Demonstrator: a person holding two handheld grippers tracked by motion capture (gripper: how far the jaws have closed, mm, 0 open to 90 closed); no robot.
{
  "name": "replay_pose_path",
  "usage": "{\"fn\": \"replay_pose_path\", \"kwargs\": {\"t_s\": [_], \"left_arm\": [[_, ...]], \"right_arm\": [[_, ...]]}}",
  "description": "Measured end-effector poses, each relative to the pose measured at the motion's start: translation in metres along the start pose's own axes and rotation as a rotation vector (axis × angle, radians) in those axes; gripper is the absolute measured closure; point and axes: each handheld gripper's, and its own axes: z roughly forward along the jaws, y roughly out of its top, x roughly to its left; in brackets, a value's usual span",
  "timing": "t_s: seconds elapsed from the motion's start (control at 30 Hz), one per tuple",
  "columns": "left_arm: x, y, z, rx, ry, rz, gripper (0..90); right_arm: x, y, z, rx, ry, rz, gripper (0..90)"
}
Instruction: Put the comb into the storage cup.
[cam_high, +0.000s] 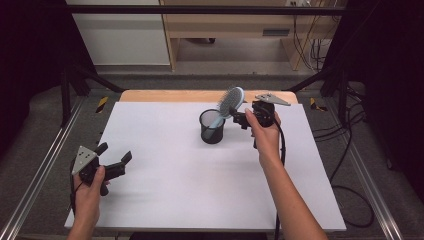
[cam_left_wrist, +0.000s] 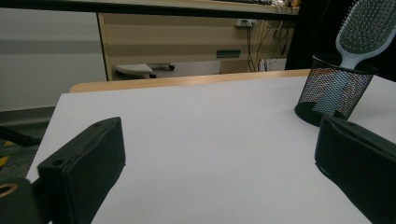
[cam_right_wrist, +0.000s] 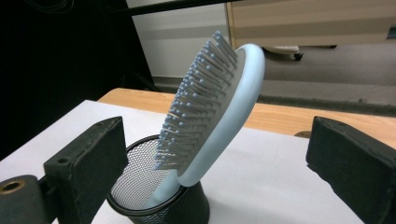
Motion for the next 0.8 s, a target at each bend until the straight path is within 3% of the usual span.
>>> {"fn": "replay_pose_path", "kwargs": {"t_s": [0.13,0.5,0.8], "left_arm": [[0.0,0.0,0.0,-0.006,-0.012,0.021,1.9],[-0.001,-0.001,0.0,-0.009,-0.033,0.024,1.8],[-0.001,-0.002,0.0,-0.019,-0.043,0.028,1.7]], "right_arm": [[0.002,0.002,-0.003,-0.027,-0.019,-0.028,5.4],[0.004,0.006,-0.013,-0.078,-0.046,-0.101,6.0],[0.003,0.012,-0.028,-0.101,-0.031,-0.142,5.7]]}}
